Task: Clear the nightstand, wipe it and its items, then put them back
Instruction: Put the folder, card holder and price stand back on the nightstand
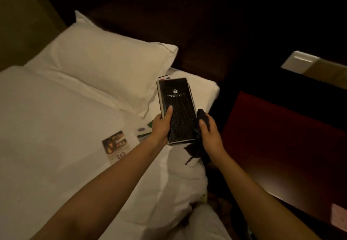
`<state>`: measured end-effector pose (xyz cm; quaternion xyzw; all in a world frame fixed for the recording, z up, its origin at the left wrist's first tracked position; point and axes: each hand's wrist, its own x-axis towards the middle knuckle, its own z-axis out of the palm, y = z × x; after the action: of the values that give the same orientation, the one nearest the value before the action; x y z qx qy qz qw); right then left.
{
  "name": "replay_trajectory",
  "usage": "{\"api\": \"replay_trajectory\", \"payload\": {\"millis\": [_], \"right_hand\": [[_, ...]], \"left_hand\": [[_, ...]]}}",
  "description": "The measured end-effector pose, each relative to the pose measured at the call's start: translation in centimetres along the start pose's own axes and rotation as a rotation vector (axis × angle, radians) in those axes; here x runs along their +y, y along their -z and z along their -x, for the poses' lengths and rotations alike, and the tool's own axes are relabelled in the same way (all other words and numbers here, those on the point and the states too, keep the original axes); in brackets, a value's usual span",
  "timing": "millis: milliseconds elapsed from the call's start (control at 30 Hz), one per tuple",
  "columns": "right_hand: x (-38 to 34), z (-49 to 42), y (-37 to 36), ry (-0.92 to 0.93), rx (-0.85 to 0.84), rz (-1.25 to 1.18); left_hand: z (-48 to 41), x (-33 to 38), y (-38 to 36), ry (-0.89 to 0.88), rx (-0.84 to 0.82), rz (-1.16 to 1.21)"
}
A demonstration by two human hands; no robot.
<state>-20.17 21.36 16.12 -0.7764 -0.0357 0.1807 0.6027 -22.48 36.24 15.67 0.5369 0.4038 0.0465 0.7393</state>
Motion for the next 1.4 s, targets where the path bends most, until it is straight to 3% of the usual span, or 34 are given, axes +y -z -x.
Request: {"api": "replay_trajectory", "payload": {"millis": [267,400,567,733,1067,1200,1400], "right_hand": [[4.1,1.4,10.4,-0.100,0.161,0.107],[6.8,1.7,15.5,-0.174,0.177,0.149],[9.9,1.5,22.4,-0.267,0.177,0.280],[13.4,-0.1,27.4,-0.315,0.133,0.451],[22.0,-3.6,26.3,-0.425,0.029,0.770],[24.1,-5.3,24.4,-0.394,0.046,0.959],[25.2,-6.7,21.8,-0.418,0.088,1.040]], "left_hand": [[-1.2,-3.0,-10.6,0.025,-0.275,-0.251],[-1.6,-5.0,-15.5,0.126,-0.373,-0.293],[-2.0,-6.9,-21.4,0.243,-0.418,-0.288],[-3.9,-9.0,-25.9,0.239,-0.373,-0.362],[-13.4,-14.0,-30.1,0.249,-0.295,-0.444],[-17.6,-15.0,-31.3,0.225,-0.243,-0.476],[-21.1,-14.7,-32.7,0.178,-0.251,-0.526]]}}
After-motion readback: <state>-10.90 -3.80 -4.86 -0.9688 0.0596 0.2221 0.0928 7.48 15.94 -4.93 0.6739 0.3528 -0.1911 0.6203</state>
